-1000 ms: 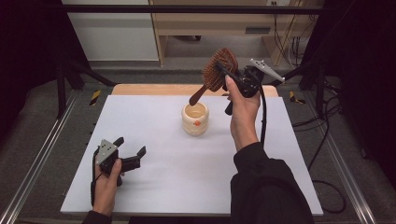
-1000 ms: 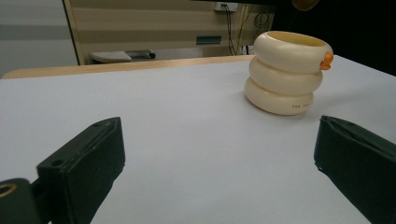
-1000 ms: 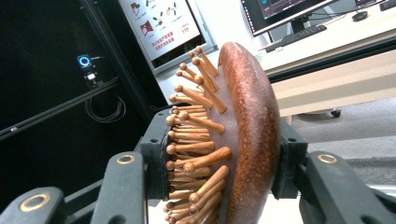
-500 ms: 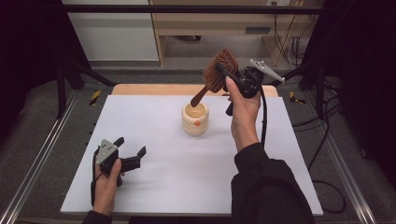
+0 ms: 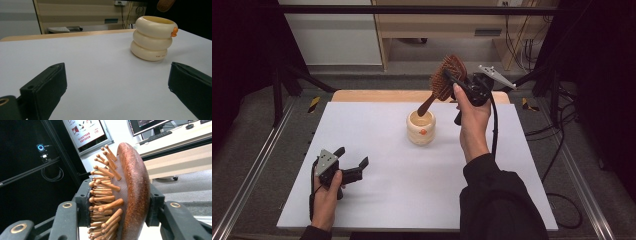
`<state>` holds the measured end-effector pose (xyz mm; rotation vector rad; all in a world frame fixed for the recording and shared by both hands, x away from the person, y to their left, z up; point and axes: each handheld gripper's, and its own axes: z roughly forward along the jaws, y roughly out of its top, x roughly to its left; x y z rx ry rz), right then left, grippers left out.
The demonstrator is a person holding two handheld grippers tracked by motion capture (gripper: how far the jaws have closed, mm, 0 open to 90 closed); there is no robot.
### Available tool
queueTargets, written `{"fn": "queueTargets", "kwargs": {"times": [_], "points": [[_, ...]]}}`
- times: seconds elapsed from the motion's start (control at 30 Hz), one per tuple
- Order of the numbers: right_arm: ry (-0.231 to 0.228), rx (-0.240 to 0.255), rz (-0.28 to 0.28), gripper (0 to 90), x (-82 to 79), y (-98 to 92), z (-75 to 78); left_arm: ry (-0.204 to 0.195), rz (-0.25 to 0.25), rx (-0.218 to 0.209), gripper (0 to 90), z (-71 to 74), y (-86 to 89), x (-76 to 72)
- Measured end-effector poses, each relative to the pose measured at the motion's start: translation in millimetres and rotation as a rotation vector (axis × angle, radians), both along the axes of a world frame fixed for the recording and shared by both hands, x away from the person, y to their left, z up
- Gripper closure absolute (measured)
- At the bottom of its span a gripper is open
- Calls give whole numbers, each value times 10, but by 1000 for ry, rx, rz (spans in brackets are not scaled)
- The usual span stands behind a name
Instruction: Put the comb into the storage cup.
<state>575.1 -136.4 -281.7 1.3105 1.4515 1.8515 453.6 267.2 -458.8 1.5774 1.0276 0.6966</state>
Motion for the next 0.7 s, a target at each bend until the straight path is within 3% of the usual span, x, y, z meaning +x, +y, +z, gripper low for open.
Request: {"fn": "queueTargets", "kwargs": {"times": [0.7], "points": [[10, -32, 6, 510, 14, 38, -50, -1, -1, 5, 22, -2, -9, -1]]}}
